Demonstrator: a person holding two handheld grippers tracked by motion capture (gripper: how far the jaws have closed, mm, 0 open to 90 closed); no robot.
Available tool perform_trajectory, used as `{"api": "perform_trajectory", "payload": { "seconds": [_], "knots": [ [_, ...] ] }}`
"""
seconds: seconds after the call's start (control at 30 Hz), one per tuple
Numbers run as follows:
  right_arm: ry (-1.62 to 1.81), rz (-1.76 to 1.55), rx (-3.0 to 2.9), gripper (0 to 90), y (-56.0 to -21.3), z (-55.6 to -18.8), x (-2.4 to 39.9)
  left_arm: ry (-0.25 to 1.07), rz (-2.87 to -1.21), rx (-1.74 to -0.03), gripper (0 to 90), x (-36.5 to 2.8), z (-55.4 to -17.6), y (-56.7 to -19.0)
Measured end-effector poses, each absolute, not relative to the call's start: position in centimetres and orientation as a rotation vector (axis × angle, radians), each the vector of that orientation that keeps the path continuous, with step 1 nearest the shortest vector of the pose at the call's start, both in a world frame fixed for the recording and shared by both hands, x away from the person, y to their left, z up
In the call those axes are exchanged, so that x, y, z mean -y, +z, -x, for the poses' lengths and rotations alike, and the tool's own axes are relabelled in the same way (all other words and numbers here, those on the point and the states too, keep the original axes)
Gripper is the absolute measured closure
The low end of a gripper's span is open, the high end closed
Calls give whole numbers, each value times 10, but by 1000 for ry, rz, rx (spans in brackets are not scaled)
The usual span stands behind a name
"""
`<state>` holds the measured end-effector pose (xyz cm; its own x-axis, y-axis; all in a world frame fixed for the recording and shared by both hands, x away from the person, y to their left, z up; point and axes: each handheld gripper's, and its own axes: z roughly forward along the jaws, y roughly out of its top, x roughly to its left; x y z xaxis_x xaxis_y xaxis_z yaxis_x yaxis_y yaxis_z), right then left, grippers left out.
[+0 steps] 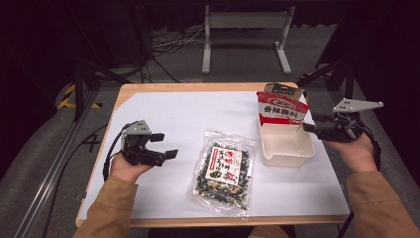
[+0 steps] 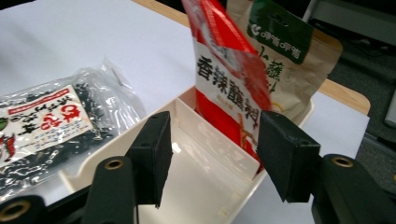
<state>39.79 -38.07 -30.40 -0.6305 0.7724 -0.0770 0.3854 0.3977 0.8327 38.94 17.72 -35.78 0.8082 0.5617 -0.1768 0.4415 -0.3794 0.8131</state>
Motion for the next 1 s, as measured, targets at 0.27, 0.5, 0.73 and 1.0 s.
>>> {"api": "perform_trajectory", "payload": {
  "seconds": [0.27,0.5,0.73,1.0],
  "knots": [
    [1186,-929,-2208,400,-305,-376,371,168,-2040,-753,172,-177,-388,-358],
    [1237,-867,-2248,347,-309,-360,363,171,-2047,-750,149,-175,-389,-358],
    [1231,-814,-2266,335,-317,-352,351,186,-2042,-757,106,-174,-390,-359],
    [1269,-775,-2279,309,-324,-344,339,188,-2036,-777,97,-173,-390,-359]
  ]
}}
